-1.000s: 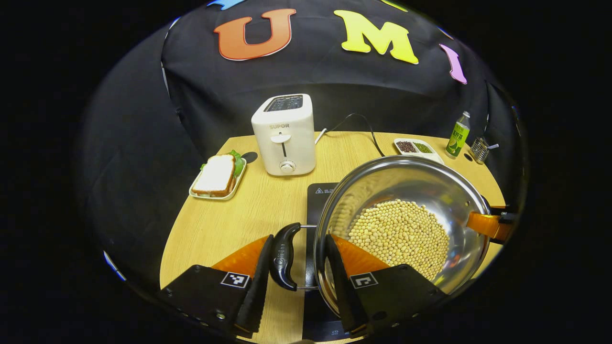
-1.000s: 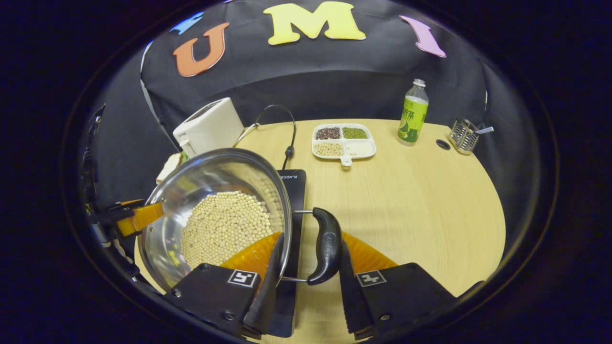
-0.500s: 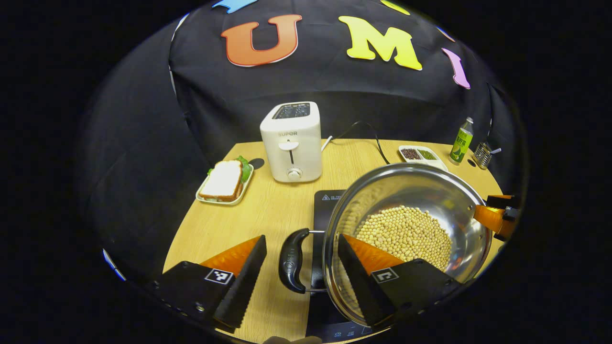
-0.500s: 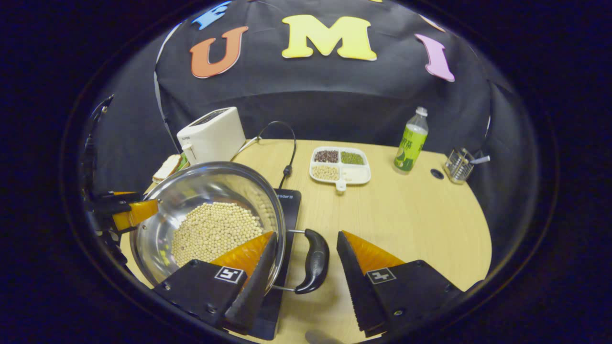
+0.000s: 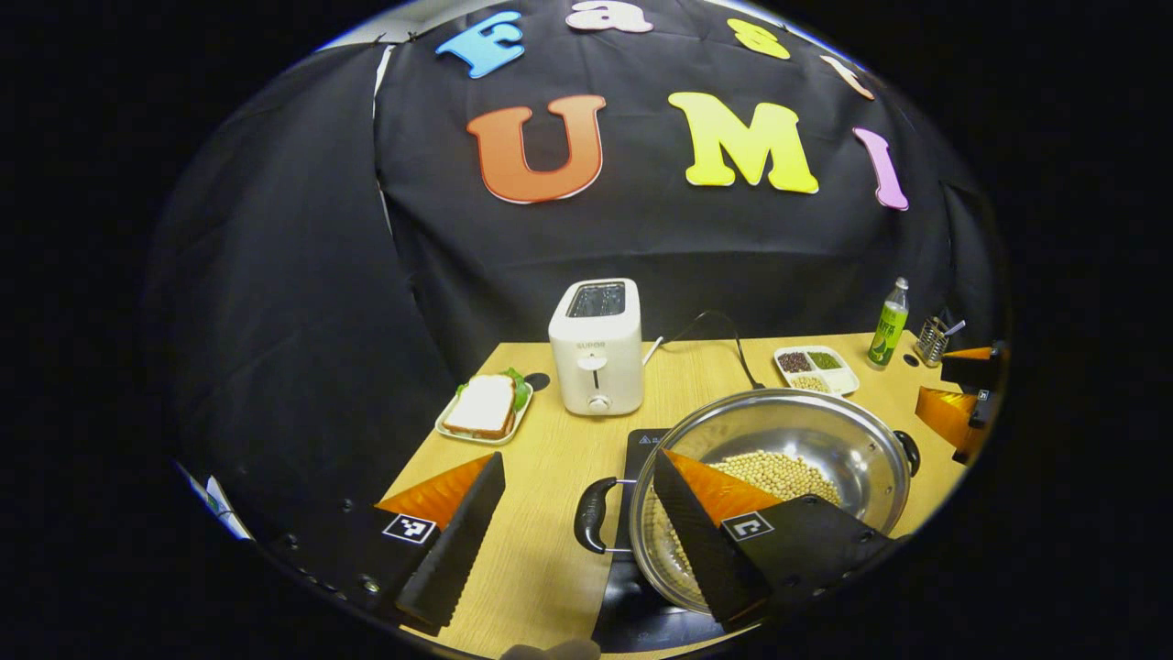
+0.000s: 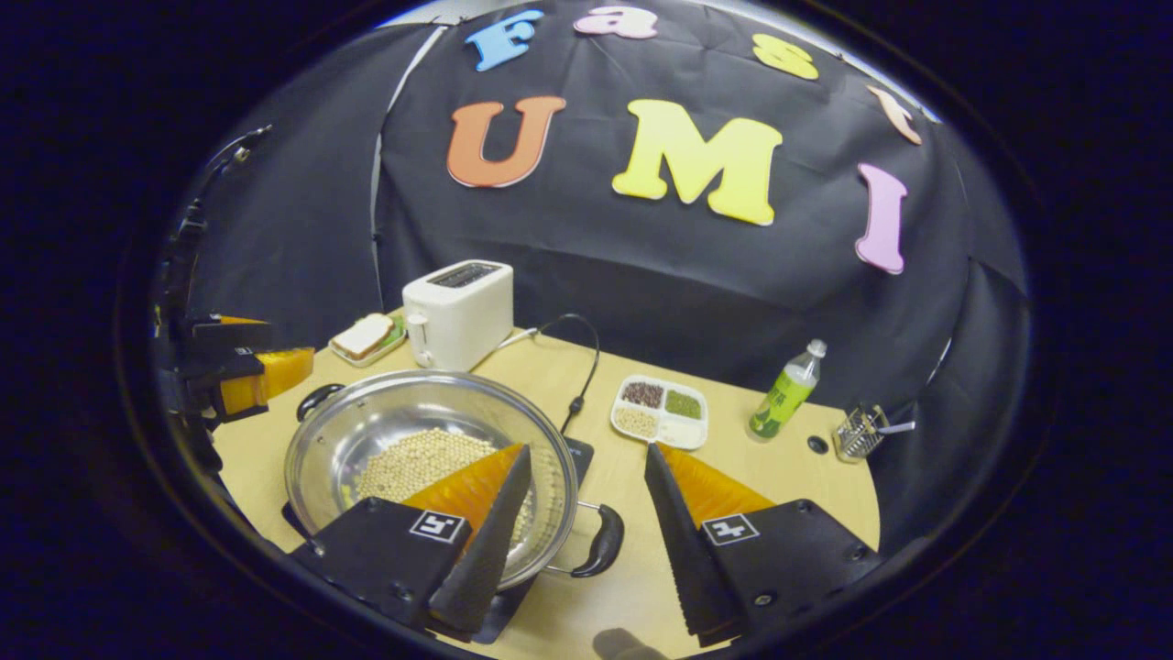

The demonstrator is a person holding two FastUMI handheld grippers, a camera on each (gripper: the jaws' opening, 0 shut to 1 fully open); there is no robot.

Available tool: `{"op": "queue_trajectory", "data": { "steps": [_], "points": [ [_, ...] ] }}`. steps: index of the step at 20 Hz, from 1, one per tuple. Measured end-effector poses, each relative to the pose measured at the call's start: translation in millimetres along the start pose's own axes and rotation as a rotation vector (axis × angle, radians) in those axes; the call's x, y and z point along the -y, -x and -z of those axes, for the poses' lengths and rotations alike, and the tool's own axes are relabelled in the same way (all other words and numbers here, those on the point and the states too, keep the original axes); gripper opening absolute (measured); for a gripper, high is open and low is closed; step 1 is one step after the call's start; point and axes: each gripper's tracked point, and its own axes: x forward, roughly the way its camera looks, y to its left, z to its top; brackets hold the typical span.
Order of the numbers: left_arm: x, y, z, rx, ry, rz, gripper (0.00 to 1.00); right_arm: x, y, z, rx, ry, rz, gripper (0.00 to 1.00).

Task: First push the handle of the pot to place it horizontally, then grasp the pot with both hands and set it on the induction cooktop.

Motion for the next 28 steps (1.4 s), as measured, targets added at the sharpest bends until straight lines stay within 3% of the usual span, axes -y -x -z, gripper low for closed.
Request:
{"op": "queue_trajectory", "data": {
  "steps": [5,8,17,19,28],
  "points": [
    [13,63,-50,0.132,-0.028,-0.010,0.97,5,51,-34,0.100,0.025,-0.002,0.81],
    [28,104,-75,0.215,-0.006,0.012,0.97,19,89,-50,0.151,0.008,0.019,1.00],
    [59,206,-134,0.390,0.093,0.052,0.96,96,199,-87,0.302,-0.135,0.070,1.00],
    [64,226,-141,0.413,0.100,0.027,0.97,119,223,-92,0.336,-0.159,0.076,1.00],
    [133,300,-132,0.450,0.078,0.036,0.97,218,309,-64,0.385,-0.245,0.130,1.00]
  ]
}}
